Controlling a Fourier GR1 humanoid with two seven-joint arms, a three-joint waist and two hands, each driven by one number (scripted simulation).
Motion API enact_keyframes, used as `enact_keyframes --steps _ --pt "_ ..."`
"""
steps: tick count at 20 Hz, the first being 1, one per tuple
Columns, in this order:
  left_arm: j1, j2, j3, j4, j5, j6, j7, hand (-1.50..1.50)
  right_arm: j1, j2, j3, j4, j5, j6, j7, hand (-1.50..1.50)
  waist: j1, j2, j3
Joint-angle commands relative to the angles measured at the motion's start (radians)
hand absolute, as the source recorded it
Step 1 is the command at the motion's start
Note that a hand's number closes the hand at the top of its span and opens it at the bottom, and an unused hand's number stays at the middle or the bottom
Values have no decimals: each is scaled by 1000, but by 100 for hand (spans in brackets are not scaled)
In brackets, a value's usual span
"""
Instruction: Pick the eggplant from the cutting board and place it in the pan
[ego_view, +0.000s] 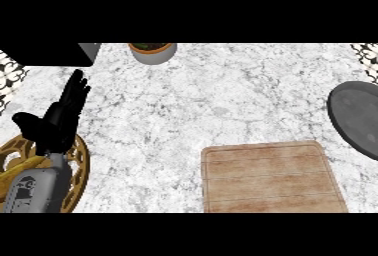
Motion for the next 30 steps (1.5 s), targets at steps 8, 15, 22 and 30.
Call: enact_keyframes --steps 8,15,22,30 --pt "-18 -6 -6 10 -5 -2 -5 0 -35 -59 -198 355 -211 -37 -309 -150 18 10 5" --pt "8 -19 -16 -15 -7 2 -8 0 -47 -49 -283 436 -337 168 -454 -150 26 10 5" --pt "-14 -28 -15 -15 -18 27 28 0 -23 -51 -395 376 -462 105 -693 -150 4 3 4" --pt "64 -12 -5 -74 -11 10 32 0 73 40 -497 268 -677 287 -837 -150 -31 -17 -3"
